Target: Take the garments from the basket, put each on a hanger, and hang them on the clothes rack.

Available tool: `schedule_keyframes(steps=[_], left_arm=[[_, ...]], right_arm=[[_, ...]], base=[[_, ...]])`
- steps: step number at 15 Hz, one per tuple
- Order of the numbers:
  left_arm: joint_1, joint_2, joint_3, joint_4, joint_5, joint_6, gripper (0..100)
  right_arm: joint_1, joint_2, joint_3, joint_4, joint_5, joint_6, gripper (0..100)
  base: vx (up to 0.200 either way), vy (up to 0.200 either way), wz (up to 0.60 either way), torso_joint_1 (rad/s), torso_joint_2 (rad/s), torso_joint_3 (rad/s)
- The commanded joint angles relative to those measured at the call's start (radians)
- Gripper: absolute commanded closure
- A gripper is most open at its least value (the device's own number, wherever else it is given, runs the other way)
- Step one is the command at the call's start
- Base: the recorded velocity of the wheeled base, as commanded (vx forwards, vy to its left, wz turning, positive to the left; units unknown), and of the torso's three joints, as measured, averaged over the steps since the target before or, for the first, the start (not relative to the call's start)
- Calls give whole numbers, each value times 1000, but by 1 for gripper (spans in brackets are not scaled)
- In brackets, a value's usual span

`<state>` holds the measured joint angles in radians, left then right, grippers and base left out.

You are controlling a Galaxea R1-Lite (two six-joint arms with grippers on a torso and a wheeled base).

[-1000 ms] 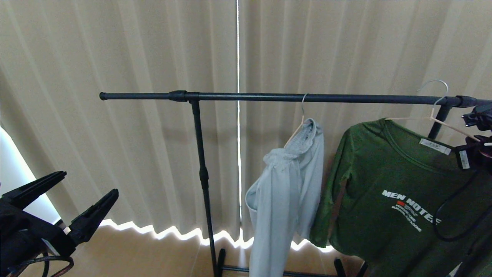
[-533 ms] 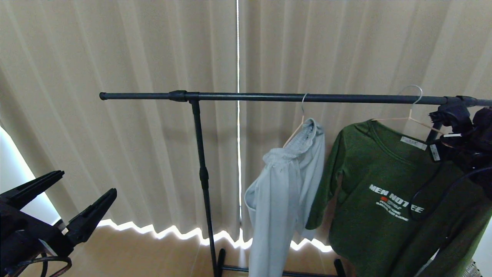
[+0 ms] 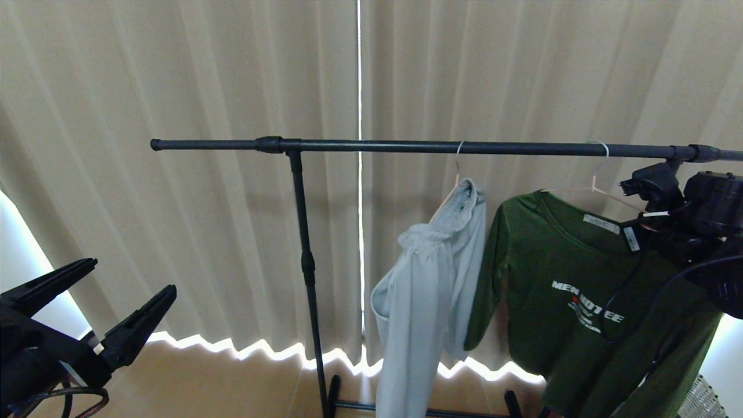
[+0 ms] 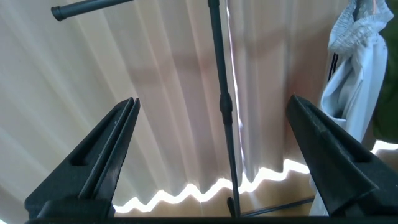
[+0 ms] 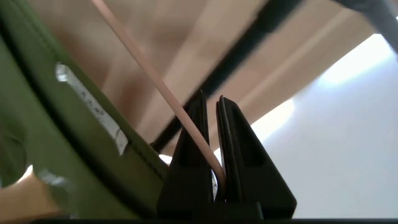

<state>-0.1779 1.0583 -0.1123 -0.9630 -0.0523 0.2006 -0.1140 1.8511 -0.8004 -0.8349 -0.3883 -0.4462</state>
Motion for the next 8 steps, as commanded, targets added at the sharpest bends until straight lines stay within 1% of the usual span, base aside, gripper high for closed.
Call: schedule_keyframes(steps=[1,4,5,6,8], left_arm=[[0,3,0,0,0,0,0],[0,3,0,0,0,0,0],[0,3,0,0,0,0,0],[0,3,0,0,0,0,0],[0,5,2,0,0,0,0]], right_arm=[[8,-9,12,0,0,0,0],[14,-12,24,-15,11,7,0],[16,-16,60,-58,20,6,0],[27,-15,93,-109,60,6,0],[28,-16,133,-155,128,6,0]], base=[[0,0,0,0,0,0],[0,0,0,0,0,0],[0,0,0,0,0,0],[0,0,0,0,0,0],[0,0,0,0,0,0]])
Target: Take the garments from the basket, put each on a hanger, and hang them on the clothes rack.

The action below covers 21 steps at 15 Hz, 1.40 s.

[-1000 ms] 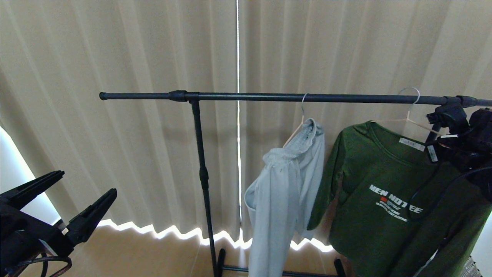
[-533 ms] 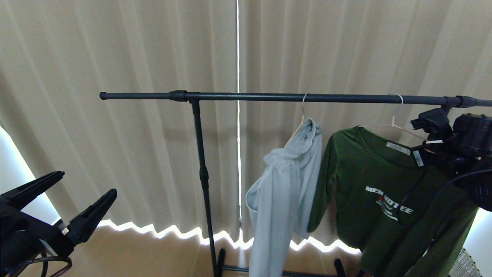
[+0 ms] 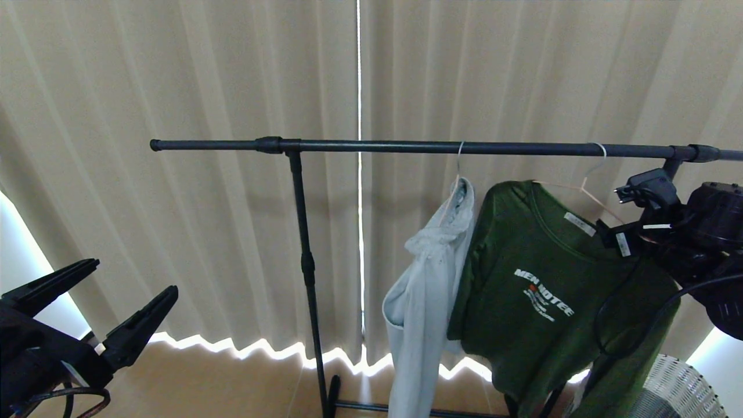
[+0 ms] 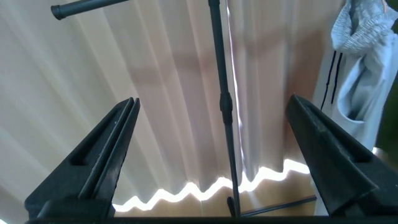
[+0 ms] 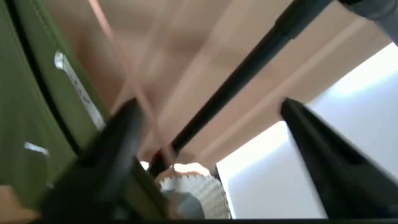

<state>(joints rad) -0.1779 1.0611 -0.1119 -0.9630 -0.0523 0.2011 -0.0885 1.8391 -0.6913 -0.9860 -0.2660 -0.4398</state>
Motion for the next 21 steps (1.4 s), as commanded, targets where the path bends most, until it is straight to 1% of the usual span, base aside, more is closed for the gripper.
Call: schedule_keyframes(steps=[1,4,6,8,11,12,13,15,16,17,18,19,20,21], left_arm=[[0,0,1,0,0,0,0],[0,-1,1,0,0,0,0],[0,-1,1,0,0,0,0],[0,-3,6,1,0,1,0],[5,-16,31,1,3,1,0],[14,-33,37,3,8,0,0],[40,-49,46,3,8,0,0],[117,-79,81,3,8,-3,0],[184,-113,112,3,8,-9,0],[244,-145,112,15,8,-9,0],[270,-168,112,47,9,-11,0],[304,-211,112,112,9,-11,0],[336,-305,112,237,9,-11,0],[337,-342,112,282,9,-11,0]], right_arm=[[3,-6,33,-20,37,0,0],[3,-8,64,-77,143,1,0],[3,-24,107,-135,189,3,0],[4,-78,170,-180,244,4,0],[4,-182,269,-220,392,9,0],[4,-216,289,-230,425,16,0],[6,-248,308,-243,442,38,0],[24,-308,342,-273,462,113,0],[56,-356,372,-287,462,185,0],[72,-400,403,-286,462,236,0],[78,-423,426,-286,462,257,0],[84,-454,458,-283,462,274,0],[84,-495,504,-283,462,280,0],[84,-512,519,-283,464,280,0]], base=[[0,0,0,0,0,0],[0,0,0,0,0,0],[0,0,0,0,0,0],[0,0,0,0,0,0],[0,0,0,0,0,0],[0,0,0,0,0,0],[0,0,0,0,0,0],[0,0,0,0,0,0],[0,0,0,0,0,0],[0,0,0,0,0,0],[0,0,0,0,0,0],[0,0,0,0,0,0],[0,0,0,0,0,0],[0,0,0,0,0,0]])
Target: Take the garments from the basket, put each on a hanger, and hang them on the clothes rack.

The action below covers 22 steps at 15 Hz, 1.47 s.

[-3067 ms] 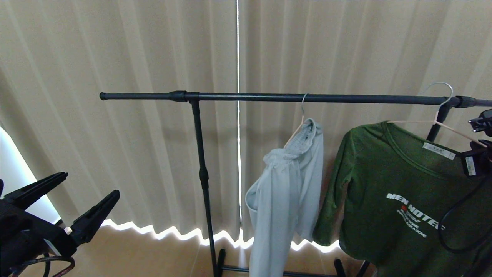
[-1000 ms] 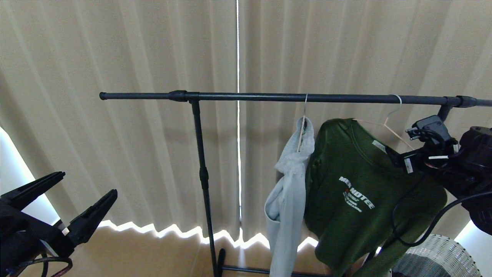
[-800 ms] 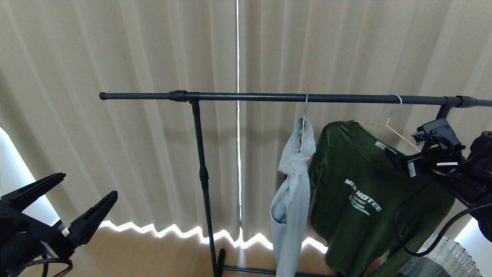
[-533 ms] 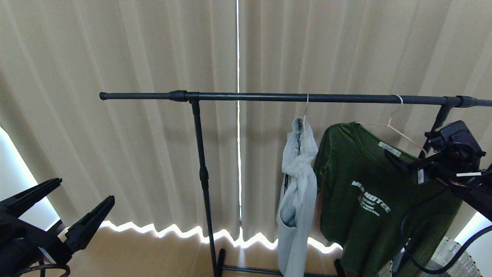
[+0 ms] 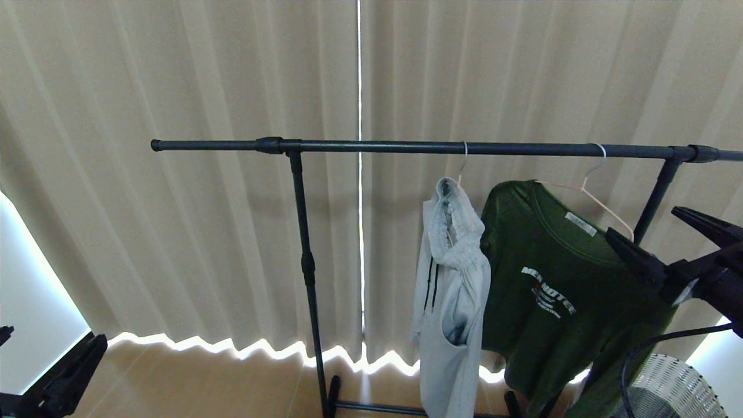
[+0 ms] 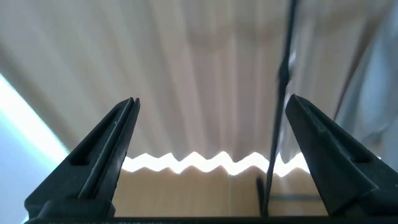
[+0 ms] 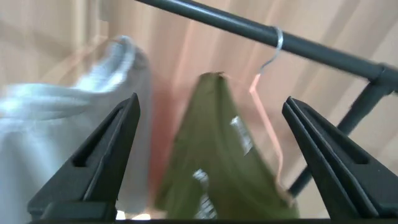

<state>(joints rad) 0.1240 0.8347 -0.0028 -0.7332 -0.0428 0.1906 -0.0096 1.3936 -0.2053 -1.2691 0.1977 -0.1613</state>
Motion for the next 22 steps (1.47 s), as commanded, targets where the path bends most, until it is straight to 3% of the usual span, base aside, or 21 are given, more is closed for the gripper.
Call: schedule_keyframes(steps=[1,2,3,4,5,7,11,14,16,18,21,22], left_arm=[[35,-221,3,175,0,0,0],[35,-243,3,198,0,0,0],[35,-394,-5,400,-5,1,0],[32,-459,-36,509,-6,1,0],[31,-516,-68,615,-8,3,0],[25,-611,-79,738,-11,10,0],[-70,-671,-39,773,-8,30,0],[-70,-727,-25,782,-9,24,0],[-72,-752,-23,779,-9,20,0],[-72,-752,-20,779,-9,-27,0],[-80,-756,-14,775,-6,-142,0],[-80,-758,-14,775,-5,-149,0]], right_arm=[[5,-110,67,5,0,3,0],[5,-116,73,7,0,2,0],[7,-170,165,8,2,3,0],[14,-191,205,16,0,5,0],[20,-202,205,30,-1,9,0],[23,-309,205,165,0,95,0],[30,-443,205,329,-4,106,0],[30,-559,205,478,-6,105,0],[30,-685,178,679,-7,98,0],[30,-777,149,852,-9,98,0],[20,-1010,93,1238,-18,98,0],[19,-1038,84,1292,-29,98,0]], base=[[0,0,0,0,0,0],[0,0,0,0,0,0],[0,0,0,0,0,0],[0,0,0,0,0,0],[0,0,0,0,0,0],[0,0,0,0,0,0],[0,0,0,0,0,0],[0,0,0,0,0,0],[0,0,0,0,0,0],[0,0,0,0,0,0],[0,0,0,0,0,0],[0,0,0,0,0,0]])
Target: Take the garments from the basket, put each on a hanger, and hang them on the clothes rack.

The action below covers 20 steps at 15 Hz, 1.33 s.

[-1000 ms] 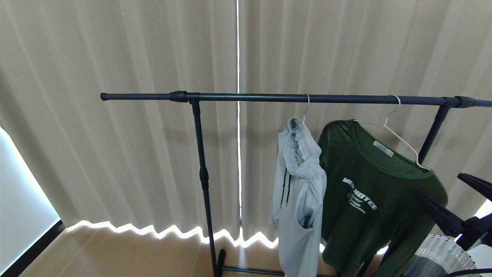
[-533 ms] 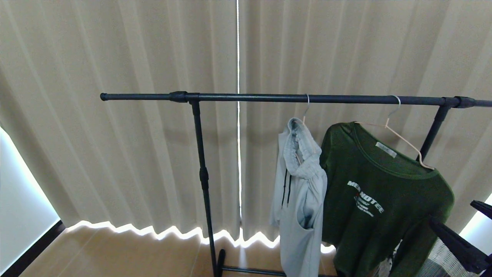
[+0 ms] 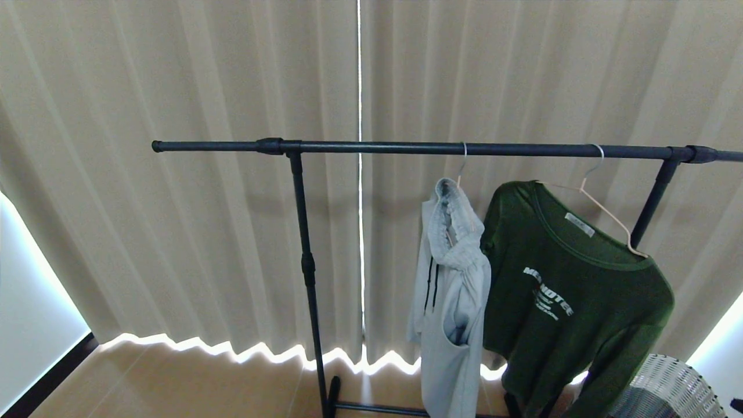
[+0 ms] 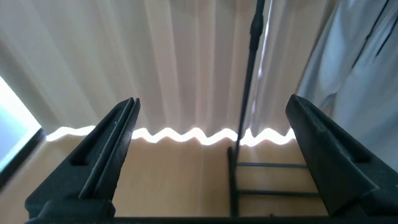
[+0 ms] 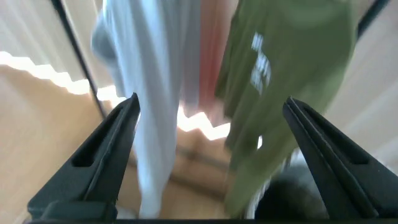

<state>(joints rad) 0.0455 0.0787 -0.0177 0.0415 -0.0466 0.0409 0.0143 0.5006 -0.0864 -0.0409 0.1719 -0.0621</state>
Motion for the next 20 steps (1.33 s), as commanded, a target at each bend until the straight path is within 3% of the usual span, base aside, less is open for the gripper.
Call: schedule_keyframes(steps=[1,5,9,13,20], left_arm=[[-3,-2,1,0,2,-4,0],[-3,-2,1,-2,4,-21,0],[-3,-2,1,-2,4,-21,0],[-3,-2,1,-2,4,-19,0],[-39,-77,8,-18,27,-29,0]], right_arm=[[-7,-208,-47,174,-61,-1,0],[-7,-347,-41,272,-164,1,0],[-7,-496,-44,279,-190,-8,0],[-7,-498,-13,262,-239,-25,0],[-7,-498,13,200,-232,-15,0]], base=[[0,0,0,0,0,0],[0,0,0,0,0,0],[0,0,0,0,0,0],[0,0,0,0,0,0],[0,0,0,0,0,0]])
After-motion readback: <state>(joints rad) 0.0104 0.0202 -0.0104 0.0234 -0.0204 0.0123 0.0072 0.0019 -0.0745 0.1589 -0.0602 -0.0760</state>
